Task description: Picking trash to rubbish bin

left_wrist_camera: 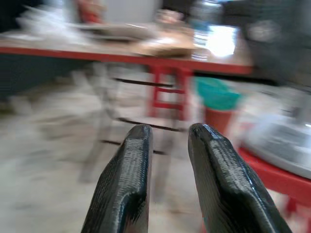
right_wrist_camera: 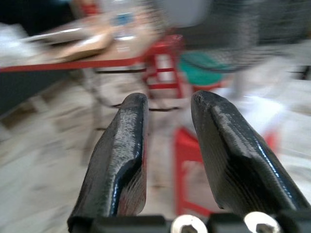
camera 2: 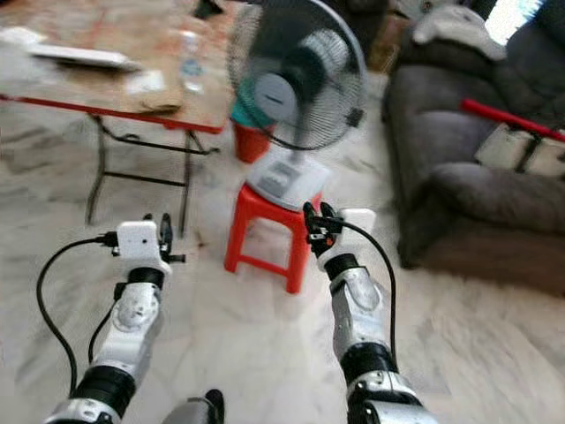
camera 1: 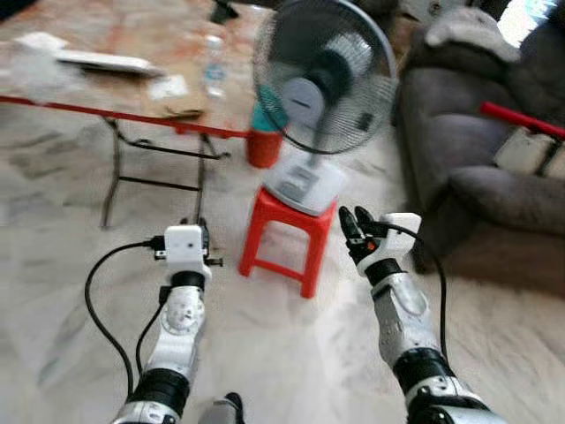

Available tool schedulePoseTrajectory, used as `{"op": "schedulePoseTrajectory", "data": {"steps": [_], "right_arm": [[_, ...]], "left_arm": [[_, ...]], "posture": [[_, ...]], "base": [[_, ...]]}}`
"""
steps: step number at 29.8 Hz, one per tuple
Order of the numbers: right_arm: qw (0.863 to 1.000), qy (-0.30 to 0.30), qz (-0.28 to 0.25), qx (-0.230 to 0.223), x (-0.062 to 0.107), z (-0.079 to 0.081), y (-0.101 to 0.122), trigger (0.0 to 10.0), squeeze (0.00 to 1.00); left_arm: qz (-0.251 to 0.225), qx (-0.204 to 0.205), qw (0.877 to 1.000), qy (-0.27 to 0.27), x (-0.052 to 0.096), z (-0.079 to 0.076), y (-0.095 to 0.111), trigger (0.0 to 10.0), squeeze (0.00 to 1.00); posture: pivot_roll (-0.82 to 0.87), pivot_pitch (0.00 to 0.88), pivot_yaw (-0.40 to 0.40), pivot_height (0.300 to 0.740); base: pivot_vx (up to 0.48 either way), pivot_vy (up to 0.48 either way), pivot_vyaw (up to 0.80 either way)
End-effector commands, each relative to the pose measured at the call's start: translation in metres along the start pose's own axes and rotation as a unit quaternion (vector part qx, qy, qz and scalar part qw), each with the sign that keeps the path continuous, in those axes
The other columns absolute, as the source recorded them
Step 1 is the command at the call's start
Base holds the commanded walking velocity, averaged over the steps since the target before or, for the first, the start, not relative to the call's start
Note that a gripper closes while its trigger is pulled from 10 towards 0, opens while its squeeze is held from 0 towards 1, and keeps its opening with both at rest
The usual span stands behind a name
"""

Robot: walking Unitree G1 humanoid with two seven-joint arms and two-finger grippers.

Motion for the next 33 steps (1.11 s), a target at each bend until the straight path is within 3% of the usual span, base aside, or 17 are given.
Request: {"op": "schedulePoseTrajectory", "data": {"steps": [1,8,13,14,15,17,18,33], "right_arm": [[1.0,-0.006,0.006,-0.007,0.001,-0.001,-0.003,10.0,0.0],[1.0,-0.004,0.003,-0.011,-0.001,0.003,-0.001,10.0,0.0],[1.0,0.001,-0.003,-0.028,-0.005,0.006,0.004,10.0,0.0],[1.0,0.002,-0.001,-0.028,-0.006,0.007,0.004,10.0,0.0],[1.0,0.004,0.001,-0.029,-0.007,0.008,0.005,10.0,0.94],[0.999,0.009,0.007,-0.037,-0.008,0.01,0.003,10.0,0.94],[0.999,0.008,0.007,-0.034,-0.008,0.01,0.003,10.0,1.0],[0.999,0.026,0.005,-0.022,-0.009,0.019,0.004,10.0,1.0]], "left_arm": [[0.016,0.001,1.0,0.002,0.005,-0.002,-0.005,10.0,0.0],[0.011,0.014,1.0,-0.011,0.005,-0.012,0.002,10.0,0.0],[0.021,0.001,0.999,-0.031,0.005,-0.021,0.001,10.0,0.0],[0.026,0.005,0.999,-0.032,0.005,-0.022,0.0,10.0,0.41],[0.034,0.013,0.999,-0.034,0.005,-0.023,-0.002,10.0,1.0],[0.039,0.019,0.998,-0.038,0.005,-0.025,-0.004,10.0,1.0],[0.041,0.019,0.998,-0.038,0.006,-0.025,-0.005,10.0,1.0],[0.035,0.027,0.998,-0.049,0.004,-0.03,0.001,10.0,1.0]], "posture": [[0.0,0.135,-0.084,0.74],[0.0,0.15,-0.08,0.74],[0.0,0.16,-0.084,0.74],[0.0,0.16,-0.084,0.74],[0.0,0.161,-0.085,0.74],[0.0,0.161,-0.085,0.74],[0.0,0.163,-0.086,0.74],[-0.01,0.182,-0.092,0.74]], "base": [[0.0,0.0,0.8],[0.0,0.0,0.76],[0.0,0.0,0.0],[0.0,0.0,0.0],[0.0,0.0,0.0],[0.0,0.0,0.0],[0.0,0.0,0.0],[0.0,0.0,0.0]]}}
Point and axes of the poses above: a point about 5 cm out from each wrist's last joint towards the gripper, its own x axis pointing back from the gripper into the wrist, its own y axis along the axis of the wrist's last joint, z = x × y, the point moved 3 cm from there along -x, pointing out of the wrist towards the gripper, and after that the axes turned 3 degrees about -x, right-handed, at the moved point
